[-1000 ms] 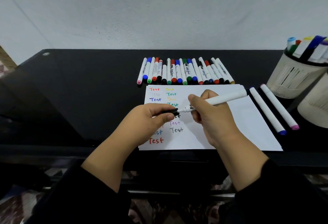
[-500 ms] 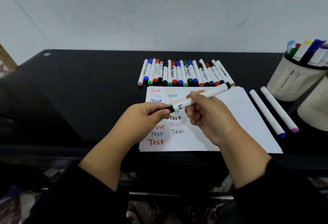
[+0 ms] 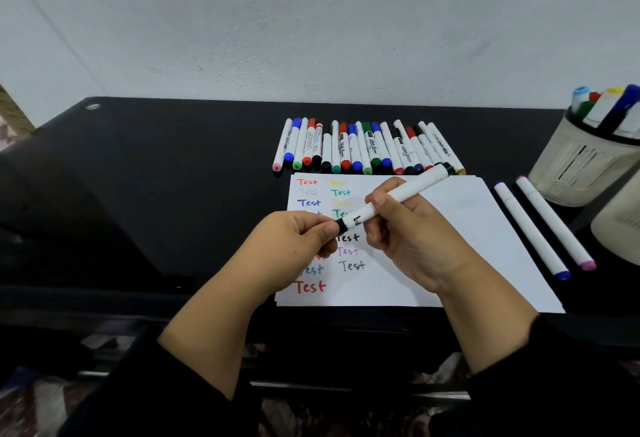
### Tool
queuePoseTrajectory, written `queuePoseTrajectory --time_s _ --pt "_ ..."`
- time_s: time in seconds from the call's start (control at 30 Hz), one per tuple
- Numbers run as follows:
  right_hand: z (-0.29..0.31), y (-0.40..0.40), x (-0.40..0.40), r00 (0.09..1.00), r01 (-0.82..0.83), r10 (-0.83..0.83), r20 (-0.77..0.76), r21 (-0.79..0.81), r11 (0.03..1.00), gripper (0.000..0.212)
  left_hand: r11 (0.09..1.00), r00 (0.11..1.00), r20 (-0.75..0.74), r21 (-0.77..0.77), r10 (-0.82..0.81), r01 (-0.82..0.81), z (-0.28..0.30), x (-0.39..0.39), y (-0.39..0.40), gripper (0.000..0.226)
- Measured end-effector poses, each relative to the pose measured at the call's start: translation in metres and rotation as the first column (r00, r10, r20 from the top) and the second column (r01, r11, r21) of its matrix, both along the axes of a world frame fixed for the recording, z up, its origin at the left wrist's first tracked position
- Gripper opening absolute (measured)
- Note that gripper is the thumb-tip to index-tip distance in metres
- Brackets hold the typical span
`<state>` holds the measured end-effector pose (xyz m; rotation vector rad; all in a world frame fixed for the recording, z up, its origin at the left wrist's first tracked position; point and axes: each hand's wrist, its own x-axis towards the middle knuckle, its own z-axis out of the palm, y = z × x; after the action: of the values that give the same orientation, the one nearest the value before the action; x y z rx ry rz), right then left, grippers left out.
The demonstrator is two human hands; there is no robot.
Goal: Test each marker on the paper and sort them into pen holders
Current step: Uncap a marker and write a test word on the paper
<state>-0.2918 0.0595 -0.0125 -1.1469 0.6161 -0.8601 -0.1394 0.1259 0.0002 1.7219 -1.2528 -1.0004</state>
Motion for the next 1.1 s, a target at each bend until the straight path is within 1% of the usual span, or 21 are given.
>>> queuePoseTrajectory --time_s 0.13,0.2,0.27,0.33,0.4,0.47,0.5,0.6,0.7,0.77,0.83,0.87,0.93,1.0,1.07,1.1 --pt "-0.002 -0.002 0.002 0.998 -0.066 0.066 -0.006 -0.036 0.997 0.015 0.998 0.999 -0.002 0.054 -0.034 0.034 0.001 0.005 0.0 0.021" --pt "-0.002 -0.002 0.005 0.998 -0.039 0.035 -0.058 -0.068 0.997 0.017 0.999 1.0 -0.011 0.037 -0.001 0.002 0.001 0.004 0.0 0.022" --pt "-0.001 -0.002 0.008 0.994 0.038 -0.046 -0.101 -0.077 0.996 0.016 0.999 0.999 -0.011 0.007 0.05 -0.05 0.002 0.0 0.0 0.024" --pt "0.002 -0.001 0.011 0.984 0.137 -0.14 -0.106 -0.034 0.99 0.014 0.996 0.997 0.009 -0.027 0.081 -0.081 0.005 -0.004 -0.002 0.025" --pt "0.006 0.0 0.012 0.967 0.232 -0.23 -0.113 0.002 0.973 0.011 0.995 0.994 0.073 -0.051 0.084 -0.081 0.007 -0.007 -0.003 0.027" --pt "0.008 -0.001 0.009 0.928 0.331 -0.33 -0.172 -0.028 0.943 0.007 0.995 0.986 0.145 -0.053 0.086 -0.079 0.008 -0.009 -0.004 0.027" --pt "0.008 -0.002 0.008 0.9 0.386 -0.388 -0.199 -0.049 0.921 0.009 0.995 0.983 0.162 -0.049 0.09 -0.083 0.007 -0.01 -0.004 0.026" --pt "0.011 -0.006 -0.002 0.802 0.529 -0.538 -0.26 -0.11 0.842 0.042 0.996 0.982 0.169 -0.026 0.087 -0.084 0.006 -0.012 -0.003 0.022" --pt "0.011 -0.008 -0.01 0.712 0.569 -0.607 -0.354 -0.217 0.793 0.069 0.997 0.985 0.154 -0.005 0.074 -0.074 0.006 -0.015 -0.004 0.02" --pt "0.01 -0.009 -0.013 0.627 0.537 -0.647 -0.433 -0.361 0.762 0.075 0.997 0.987 0.143 0.003 0.073 -0.074 0.006 -0.016 -0.004 0.019" --pt "0.009 -0.009 -0.017 0.517 0.461 -0.714 -0.473 -0.549 0.697 0.077 0.997 0.989 0.126 -0.005 0.082 -0.082 0.006 -0.017 -0.005 0.021" --pt "0.008 -0.008 -0.018 0.486 0.416 -0.738 -0.469 -0.618 0.667 0.079 0.996 0.989 0.122 -0.01 0.088 -0.087 0.006 -0.017 -0.006 0.022" --pt "0.009 -0.005 -0.021 0.453 0.308 -0.755 -0.474 -0.712 0.631 0.077 0.996 0.987 0.134 -0.015 0.087 -0.085 0.006 -0.019 -0.008 0.023" --pt "0.009 -0.005 -0.023 0.441 0.145 -0.76 -0.478 -0.798 0.586 0.061 0.997 0.985 0.154 -0.008 0.075 -0.075 0.007 -0.021 -0.009 0.023" --pt "0.008 -0.007 -0.026 0.502 -0.014 -0.736 -0.454 -0.855 0.518 0.038 0.998 0.984 0.165 -0.009 0.068 -0.068 0.008 -0.024 -0.007 0.023" --pt "0.007 -0.008 -0.028 0.534 -0.091 -0.711 -0.457 -0.868 0.489 0.03 0.998 0.985 0.157 -0.009 0.067 -0.067 0.008 -0.027 -0.006 0.022"
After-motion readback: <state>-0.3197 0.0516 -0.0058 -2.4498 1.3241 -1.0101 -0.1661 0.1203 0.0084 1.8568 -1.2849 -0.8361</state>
